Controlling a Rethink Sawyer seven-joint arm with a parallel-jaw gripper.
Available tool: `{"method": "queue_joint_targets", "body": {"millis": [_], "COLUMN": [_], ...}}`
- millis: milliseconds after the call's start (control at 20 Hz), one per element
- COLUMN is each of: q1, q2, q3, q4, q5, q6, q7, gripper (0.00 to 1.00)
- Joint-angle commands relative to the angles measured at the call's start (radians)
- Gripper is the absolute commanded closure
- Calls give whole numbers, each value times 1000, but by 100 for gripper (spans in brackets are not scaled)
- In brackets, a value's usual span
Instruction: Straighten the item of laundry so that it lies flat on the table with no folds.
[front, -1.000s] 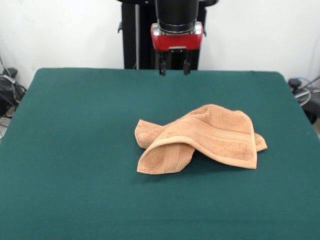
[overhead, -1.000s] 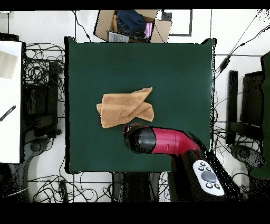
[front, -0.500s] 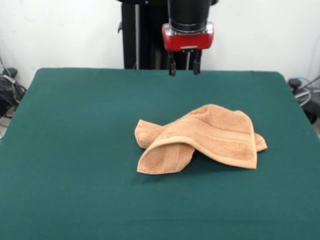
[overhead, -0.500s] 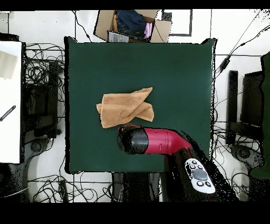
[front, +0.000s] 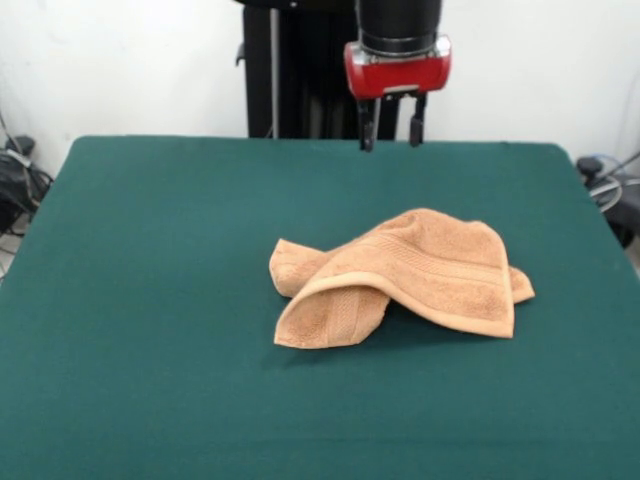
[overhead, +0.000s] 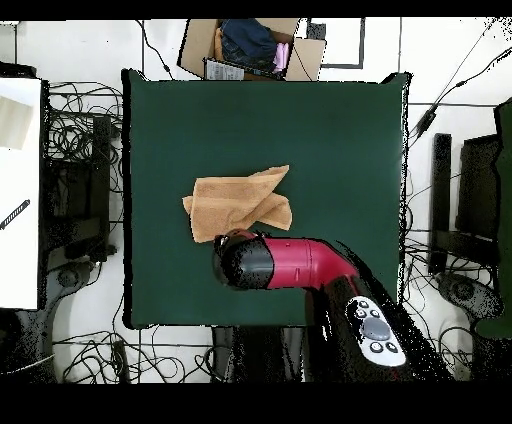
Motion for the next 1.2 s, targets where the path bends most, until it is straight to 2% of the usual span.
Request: {"method": "queue_joint_targets", "body": {"millis": [50,350,700,1200], "q1": [-9,14,12,8], "q2": [-3,44,52,100], "q3": [112,108,112,123], "q4": [19,-5,-27,-124], "q5": [-73,-90,-83,-84], "q6": [37,28,73,144], "q7": [-60,-31,-30,-64], "gripper": [0,0,0,0]}}
